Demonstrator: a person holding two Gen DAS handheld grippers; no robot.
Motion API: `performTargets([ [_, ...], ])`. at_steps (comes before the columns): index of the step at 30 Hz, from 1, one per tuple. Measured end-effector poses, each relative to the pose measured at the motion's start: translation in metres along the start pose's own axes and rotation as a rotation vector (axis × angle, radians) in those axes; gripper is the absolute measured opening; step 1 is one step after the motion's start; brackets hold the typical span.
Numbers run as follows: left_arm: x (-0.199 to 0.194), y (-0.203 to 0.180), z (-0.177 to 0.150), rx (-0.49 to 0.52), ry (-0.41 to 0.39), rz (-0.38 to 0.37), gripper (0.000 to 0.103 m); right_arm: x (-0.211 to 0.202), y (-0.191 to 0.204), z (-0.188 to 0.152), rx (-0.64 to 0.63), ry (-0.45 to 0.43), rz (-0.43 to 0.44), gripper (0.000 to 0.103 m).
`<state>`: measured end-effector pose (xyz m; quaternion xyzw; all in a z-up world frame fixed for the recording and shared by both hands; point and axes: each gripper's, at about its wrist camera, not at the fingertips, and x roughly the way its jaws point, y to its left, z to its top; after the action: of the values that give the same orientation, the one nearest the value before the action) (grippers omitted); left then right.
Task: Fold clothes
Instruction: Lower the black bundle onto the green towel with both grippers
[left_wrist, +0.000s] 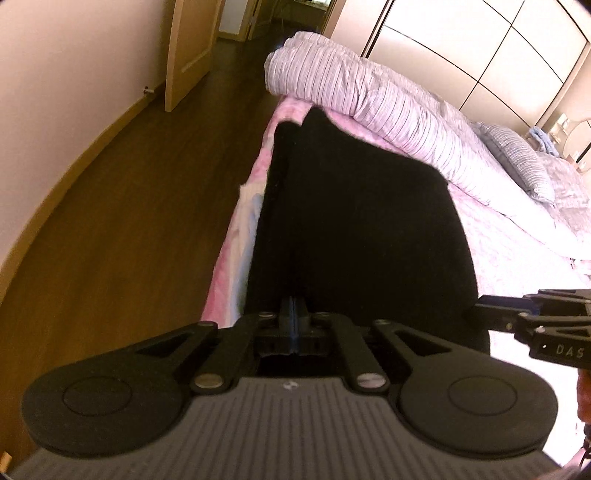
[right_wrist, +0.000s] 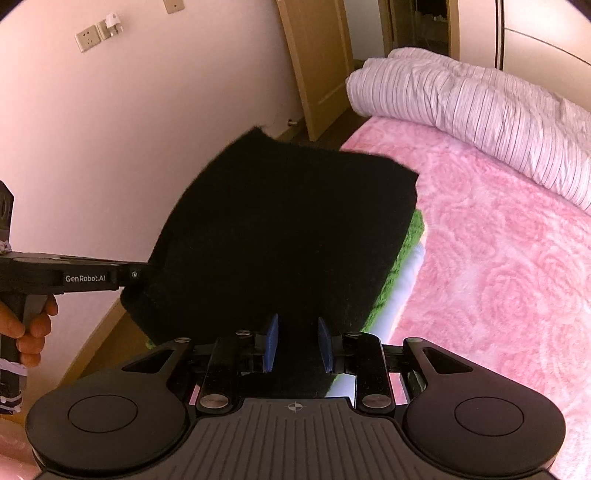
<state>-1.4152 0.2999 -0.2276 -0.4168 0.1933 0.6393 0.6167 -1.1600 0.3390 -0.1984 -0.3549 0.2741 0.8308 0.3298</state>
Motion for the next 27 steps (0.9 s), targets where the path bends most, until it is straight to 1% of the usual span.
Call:
performTargets([
  [3,-0.015,-0.009,0.005,0.027,-0.034,0.000,0.003,-0.016,0.001,0.002,0.002,-0.033,0.024,0.027],
  [5,-0.022,-0.016,0.003,0.046,-0.048,-0.021,0.003,-0.023,0.006,0.001,-0.012,-0.031,0.036,0.027],
  [7,-0.020,-0.017,-0.002,0.048,-0.023,-0.032,0.004,-0.023,0.010,-0.003,-0.028,-0.017,0.039,0.027],
  [10,-0.007,-0.013,-0.011,0.036,0.003,0.004,0.002,-0.012,0.012,-0.010,-0.033,0.024,0.032,0.027],
  [13,0.002,-0.005,-0.017,0.004,0.015,0.017,0.001,-0.002,0.019,-0.015,-0.093,0.039,0.017,0.027],
  [18,0.009,-0.009,-0.025,0.028,0.005,0.048,0.000,0.011,0.031,-0.024,-0.178,0.062,-0.009,0.027],
  [21,0.010,-0.012,-0.026,0.023,0.001,0.061,0.000,0.017,0.033,-0.031,-0.217,0.061,-0.021,0.028],
  [24,0.002,-0.018,-0.025,0.026,0.009,0.078,0.000,0.016,0.036,-0.035,-0.251,0.051,-0.033,0.028],
  [27,-0.010,-0.026,-0.016,0.018,0.001,0.102,0.000,0.004,0.032,-0.033,-0.222,0.009,-0.036,0.028],
])
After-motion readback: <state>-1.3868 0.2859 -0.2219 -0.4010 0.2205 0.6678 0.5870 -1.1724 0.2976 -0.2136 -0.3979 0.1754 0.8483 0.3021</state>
